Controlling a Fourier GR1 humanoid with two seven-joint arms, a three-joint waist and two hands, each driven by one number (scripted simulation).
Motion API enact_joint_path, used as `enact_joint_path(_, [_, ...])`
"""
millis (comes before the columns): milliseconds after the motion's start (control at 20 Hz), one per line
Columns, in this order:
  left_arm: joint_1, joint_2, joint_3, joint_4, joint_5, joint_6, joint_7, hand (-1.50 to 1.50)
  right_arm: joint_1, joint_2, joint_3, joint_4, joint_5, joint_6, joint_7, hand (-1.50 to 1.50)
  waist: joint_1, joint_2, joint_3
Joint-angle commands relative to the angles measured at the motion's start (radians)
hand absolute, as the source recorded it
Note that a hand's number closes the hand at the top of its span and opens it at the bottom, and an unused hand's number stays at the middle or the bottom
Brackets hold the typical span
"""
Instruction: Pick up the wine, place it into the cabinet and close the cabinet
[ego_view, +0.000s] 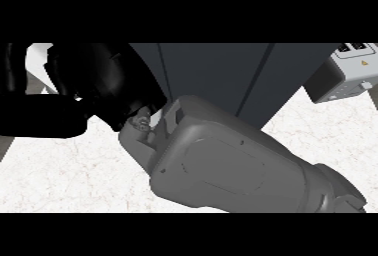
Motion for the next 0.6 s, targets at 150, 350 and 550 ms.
enact_joint_path(150, [0.005, 0.003, 0.050, 0.023, 0.022, -0.045, 0.033, 1.50, -0.052, 0.000, -0.119, 0.374, -0.042, 0.052, -0.229, 1.50, 0.004, 0.007, 0.001])
enact_joint_path(350, [-0.018, 0.010, 0.088, 0.002, 0.051, -0.010, 0.051, 1.50, 0.005, -0.035, -0.110, 0.442, -0.025, 0.089, -0.301, 1.50, -0.012, 0.009, 0.002])
enact_joint_path(550, [-0.027, 0.008, 0.072, 0.031, 0.049, -0.026, 0.063, 1.50, -0.015, -0.058, -0.103, 0.490, -0.013, 0.104, -0.320, 1.50, -0.013, 0.016, 0.000])
